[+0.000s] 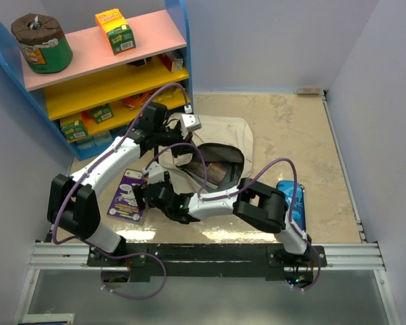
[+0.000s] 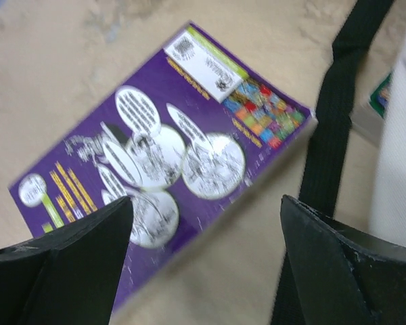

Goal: Pack the student bag
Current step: Pick up the book from the center of the board.

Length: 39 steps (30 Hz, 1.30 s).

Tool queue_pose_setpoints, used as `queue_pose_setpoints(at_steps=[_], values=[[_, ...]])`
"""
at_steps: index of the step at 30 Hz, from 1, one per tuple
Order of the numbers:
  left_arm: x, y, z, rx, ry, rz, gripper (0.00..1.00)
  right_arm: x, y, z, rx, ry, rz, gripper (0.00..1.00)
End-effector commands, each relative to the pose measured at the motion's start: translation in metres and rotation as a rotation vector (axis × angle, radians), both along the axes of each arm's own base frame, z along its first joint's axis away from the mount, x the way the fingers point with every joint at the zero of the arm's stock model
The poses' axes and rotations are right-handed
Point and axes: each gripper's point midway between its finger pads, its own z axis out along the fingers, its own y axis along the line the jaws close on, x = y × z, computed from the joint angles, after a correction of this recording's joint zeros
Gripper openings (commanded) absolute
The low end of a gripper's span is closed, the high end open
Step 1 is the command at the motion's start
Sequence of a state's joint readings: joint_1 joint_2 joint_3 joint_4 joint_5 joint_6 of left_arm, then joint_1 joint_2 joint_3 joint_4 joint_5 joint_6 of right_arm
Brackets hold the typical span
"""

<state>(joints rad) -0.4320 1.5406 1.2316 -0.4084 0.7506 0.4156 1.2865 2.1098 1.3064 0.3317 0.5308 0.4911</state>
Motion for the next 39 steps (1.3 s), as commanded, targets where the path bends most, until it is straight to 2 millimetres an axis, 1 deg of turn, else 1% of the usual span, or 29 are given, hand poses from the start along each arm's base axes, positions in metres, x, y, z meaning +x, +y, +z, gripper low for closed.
queue_pose_setpoints(at_steps=[1, 2, 3, 4, 6, 8, 9, 11, 12, 15, 16, 18, 20, 21, 22, 24, 25, 27, 28, 29, 30, 31, 32, 33, 35, 36, 38, 39], values=[[0.01, -0.006, 0.014, -0.013, -0.064, -0.038, 0.0, 0.019, 0.018, 0.007, 0.059, 0.07, -0.038, 0.92], [0.011, -0.007, 0.017, -0.015, -0.069, -0.041, 0.0, 0.019, 0.016, -0.005, 0.035, 0.092, -0.045, 0.92], [0.012, -0.007, 0.016, -0.015, -0.065, -0.04, 0.0, 0.023, 0.015, -0.008, 0.044, 0.11, -0.064, 0.92], [0.011, -0.007, 0.017, -0.017, -0.065, -0.044, 0.0, 0.023, 0.017, -0.008, 0.051, 0.12, -0.058, 0.91], [0.01, -0.008, 0.02, -0.023, -0.073, -0.052, 0.0, 0.026, 0.015, -0.016, 0.042, 0.135, -0.072, 0.91], [0.01, -0.008, 0.022, -0.025, -0.08, -0.055, 0.0, 0.028, 0.018, -0.017, 0.046, 0.148, -0.071, 0.91], [0.01, -0.008, 0.022, -0.027, -0.081, -0.056, 0.0, 0.029, 0.018, -0.023, 0.039, 0.159, -0.071, 0.91], [0.009, -0.008, 0.023, -0.026, -0.083, -0.062, 0.0, 0.029, 0.024, -0.024, 0.046, 0.172, -0.059, 0.91], [0.009, -0.008, 0.023, -0.027, -0.085, -0.064, 0.0, 0.03, 0.024, -0.029, 0.038, 0.189, -0.059, 0.9], [0.007, -0.008, 0.024, -0.027, -0.089, -0.073, 0.0, 0.031, 0.027, -0.041, 0.046, 0.234, -0.06, 0.84], [0.006, -0.008, 0.024, -0.027, -0.091, -0.076, 0.0, 0.032, 0.026, -0.046, 0.043, 0.244, -0.067, 0.8], [0.005, -0.007, 0.023, -0.027, -0.091, -0.078, 0.0, 0.033, 0.023, -0.052, 0.04, 0.268, -0.078, 0.77], [0.004, -0.007, 0.023, -0.026, -0.091, -0.081, 0.0, 0.033, 0.018, -0.059, 0.02, 0.282, -0.089, 0.71], [0.004, -0.007, 0.022, -0.027, -0.086, -0.083, 0.0, 0.033, 0.017, -0.06, 0.015, 0.281, -0.093, 0.68], [0.003, -0.008, 0.021, -0.025, -0.084, -0.083, 0.0, 0.032, 0.013, -0.064, 0.001, 0.283, -0.099, 0.62], [0.003, -0.007, 0.02, -0.024, -0.079, -0.083, 0.0, 0.031, 0.006, -0.067, -0.023, 0.278, -0.099, 0.51], [0.003, -0.007, 0.021, -0.024, -0.079, -0.083, 0.0, 0.029, -0.001, -0.075, -0.048, 0.283, -0.102, 0.36], [0.002, -0.007, 0.021, -0.026, -0.077, -0.086, 0.0, 0.025, -0.011, -0.086, -0.095, 0.293, -0.107, 0.17], [0.002, -0.007, 0.022, -0.025, -0.08, -0.086, 0.0, 0.021, -0.02, -0.095, -0.122, 0.301, -0.107, 0.0], [0.002, -0.007, 0.022, -0.027, -0.079, -0.085, 0.0, 0.018, -0.025, -0.098, -0.132, 0.304, -0.105, 0.0], [0.002, -0.007, 0.023, -0.027, -0.079, -0.082, 0.0, 0.017, -0.029, -0.095, -0.133, 0.301, -0.095, 0.0], [0.001, -0.007, 0.024, -0.028, -0.078, -0.083, 0.0, 0.01, -0.043, -0.106, -0.172, 0.312, -0.094, 0.0], [0.002, -0.007, 0.025, -0.029, -0.079, -0.081, 0.0, 0.007, -0.05, -0.109, -0.187, 0.317, -0.09, 0.0], [0.002, -0.007, 0.025, -0.029, -0.08, -0.079, 0.0, 0.003, -0.063, -0.113, -0.222, 0.318, -0.089, 0.0], [0.003, -0.007, 0.025, -0.028, -0.079, -0.075, 0.0, -0.003, -0.08, -0.114, -0.25, 0.318, -0.092, 0.0], [0.003, -0.007, 0.024, -0.025, -0.078, -0.072, 0.0, -0.01, -0.097, -0.117, -0.272, 0.327, -0.095, 0.0], [0.004, -0.006, 0.023, -0.021, -0.077, -0.066, 0.0, -0.012, -0.115, -0.115, -0.289, 0.317, -0.117, 0.0], [0.004, -0.005, 0.022, -0.017, -0.075, -0.062, 0.0, -0.019, -0.135, -0.123, -0.33, 0.323, -0.13, 0.0]])
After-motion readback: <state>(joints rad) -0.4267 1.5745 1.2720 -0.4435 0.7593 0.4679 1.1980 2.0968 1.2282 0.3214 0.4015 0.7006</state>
